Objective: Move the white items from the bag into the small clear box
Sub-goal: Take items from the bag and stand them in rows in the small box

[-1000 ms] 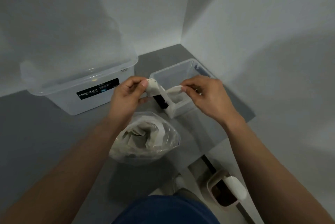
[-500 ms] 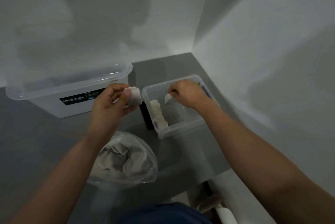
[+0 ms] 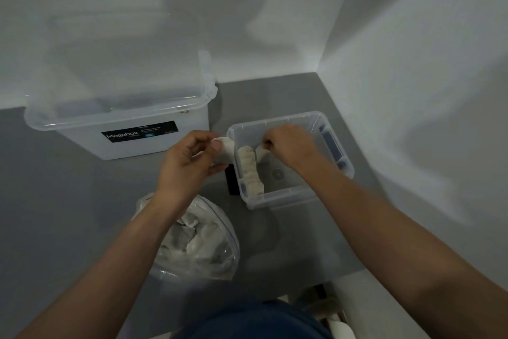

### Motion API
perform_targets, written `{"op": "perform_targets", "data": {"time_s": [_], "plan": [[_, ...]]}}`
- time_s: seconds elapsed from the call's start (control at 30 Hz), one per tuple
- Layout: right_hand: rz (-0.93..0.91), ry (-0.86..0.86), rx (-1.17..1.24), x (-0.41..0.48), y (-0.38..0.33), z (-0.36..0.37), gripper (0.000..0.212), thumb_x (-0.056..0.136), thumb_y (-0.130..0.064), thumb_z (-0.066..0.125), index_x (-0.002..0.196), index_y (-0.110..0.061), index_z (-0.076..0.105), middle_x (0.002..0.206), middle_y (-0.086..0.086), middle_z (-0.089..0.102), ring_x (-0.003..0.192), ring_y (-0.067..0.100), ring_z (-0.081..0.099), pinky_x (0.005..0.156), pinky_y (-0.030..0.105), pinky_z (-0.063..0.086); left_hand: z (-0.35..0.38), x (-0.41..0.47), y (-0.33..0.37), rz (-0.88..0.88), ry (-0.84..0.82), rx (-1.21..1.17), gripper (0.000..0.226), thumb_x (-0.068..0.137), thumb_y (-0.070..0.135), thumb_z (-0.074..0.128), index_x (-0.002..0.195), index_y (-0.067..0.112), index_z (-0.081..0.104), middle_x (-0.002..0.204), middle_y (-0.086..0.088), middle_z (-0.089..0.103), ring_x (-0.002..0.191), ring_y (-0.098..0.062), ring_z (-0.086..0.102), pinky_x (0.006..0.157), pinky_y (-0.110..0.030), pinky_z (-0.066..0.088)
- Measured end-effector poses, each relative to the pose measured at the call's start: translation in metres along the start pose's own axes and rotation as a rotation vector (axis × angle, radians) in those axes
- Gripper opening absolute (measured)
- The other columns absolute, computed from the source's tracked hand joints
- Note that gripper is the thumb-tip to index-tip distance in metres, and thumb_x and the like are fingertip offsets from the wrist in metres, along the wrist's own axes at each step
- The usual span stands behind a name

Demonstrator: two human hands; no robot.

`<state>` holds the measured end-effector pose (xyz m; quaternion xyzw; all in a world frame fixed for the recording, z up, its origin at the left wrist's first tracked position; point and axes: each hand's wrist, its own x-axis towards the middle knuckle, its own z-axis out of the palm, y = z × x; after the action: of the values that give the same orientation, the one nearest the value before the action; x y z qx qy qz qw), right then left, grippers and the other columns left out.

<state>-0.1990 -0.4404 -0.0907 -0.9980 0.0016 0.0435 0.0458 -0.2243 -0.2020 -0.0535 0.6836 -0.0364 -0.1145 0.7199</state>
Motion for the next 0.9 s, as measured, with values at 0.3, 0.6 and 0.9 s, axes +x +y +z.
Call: {"op": "perform_targets", "data": {"time_s": [0.3, 0.6, 0.9], "plan": [[0.074, 0.137, 0.282, -0.013, 0.002, -0.016, 0.017, 0.098, -0.028, 0.064, 0.100, -0.017, 0.077, 0.098, 0.001, 0.077, 0.088, 0.016, 0.070, 0.075, 0.023, 0.047, 0.008, 0.000, -0.002, -0.021, -0.069, 0.049, 0.008, 0.097, 0.014, 0.067, 0.094, 0.019, 0.073, 0.098, -0.004, 0.075, 0.098, -0.023, 0.073, 0.083, -0.039, 0.062], [-0.161, 0.191, 0.772, -0.067, -0.029, -0.065, 0.025, 0.094, -0.041, 0.070, 0.112, -0.025, 0.077, 0.100, -0.014, 0.075, 0.094, 0.003, 0.070, 0.085, 0.021, 0.056, 0.026, 0.001, 0.007, 0.033, -0.177, 0.110, 0.013, 0.098, 0.021, 0.068, 0.103, 0.010, 0.072, 0.098, -0.011, 0.074, 0.094, -0.025, 0.075, 0.083, -0.039, 0.063], [-0.045, 0.277, 0.429, -0.045, 0.007, -0.055, 0.016, 0.095, -0.023, 0.070, 0.106, -0.020, 0.080, 0.099, -0.004, 0.073, 0.087, 0.008, 0.065, 0.083, 0.023, 0.050, 0.016, 0.013, 0.001, 0.208, -0.204, 0.880, 0.076, 0.078, 0.063, 0.076, 0.142, 0.032, 0.051, 0.144, 0.012, 0.049, 0.126, -0.007, 0.049, 0.100, -0.025, 0.040]]}}
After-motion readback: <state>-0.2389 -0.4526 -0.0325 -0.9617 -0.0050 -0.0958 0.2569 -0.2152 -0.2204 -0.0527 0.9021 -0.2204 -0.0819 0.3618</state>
